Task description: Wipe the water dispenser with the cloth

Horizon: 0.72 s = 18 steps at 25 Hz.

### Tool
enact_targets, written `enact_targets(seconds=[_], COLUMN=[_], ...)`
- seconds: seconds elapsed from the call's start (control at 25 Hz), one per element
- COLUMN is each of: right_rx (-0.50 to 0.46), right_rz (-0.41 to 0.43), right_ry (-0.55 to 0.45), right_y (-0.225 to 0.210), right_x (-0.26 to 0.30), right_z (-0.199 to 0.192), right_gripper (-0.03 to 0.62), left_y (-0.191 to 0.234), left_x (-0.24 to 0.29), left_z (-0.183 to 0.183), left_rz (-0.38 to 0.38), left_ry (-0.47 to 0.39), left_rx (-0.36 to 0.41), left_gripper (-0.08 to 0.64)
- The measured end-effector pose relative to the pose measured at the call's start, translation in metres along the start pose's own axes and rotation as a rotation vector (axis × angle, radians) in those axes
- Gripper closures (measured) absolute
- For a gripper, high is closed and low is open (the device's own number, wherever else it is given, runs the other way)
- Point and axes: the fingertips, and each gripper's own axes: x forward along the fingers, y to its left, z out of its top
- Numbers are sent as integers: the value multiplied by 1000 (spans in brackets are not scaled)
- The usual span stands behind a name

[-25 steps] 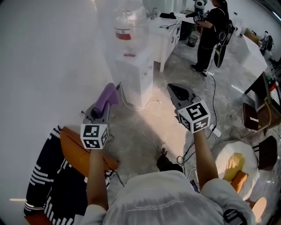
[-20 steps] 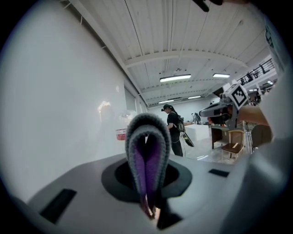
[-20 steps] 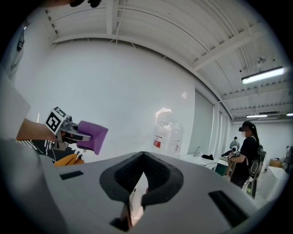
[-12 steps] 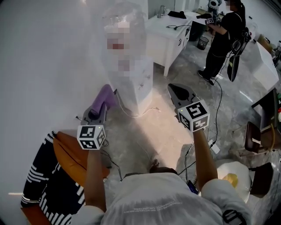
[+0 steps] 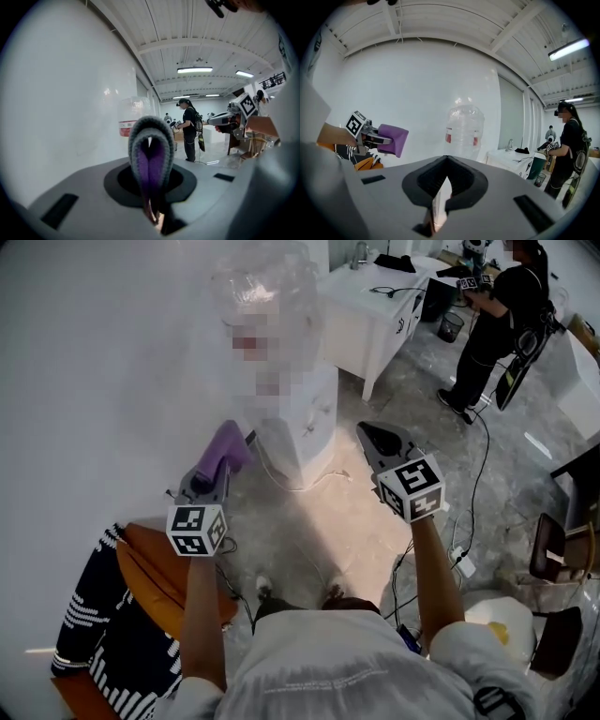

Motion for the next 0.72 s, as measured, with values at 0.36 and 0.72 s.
enact_targets(seconds=[0.36,0.72], right_rx=[-7,127], right_rz=[-76,-247], right_ry=[38,79], right_y=[26,39], right_x=[72,182], right_z=[0,-4], right_gripper=[583,583], left_y=[80,216], left_x=[47,125], left_z=[-21,-49], left_rz=[-65,-90], left_ry=[19,60], left_rx=[39,-1], left_gripper=[506,506])
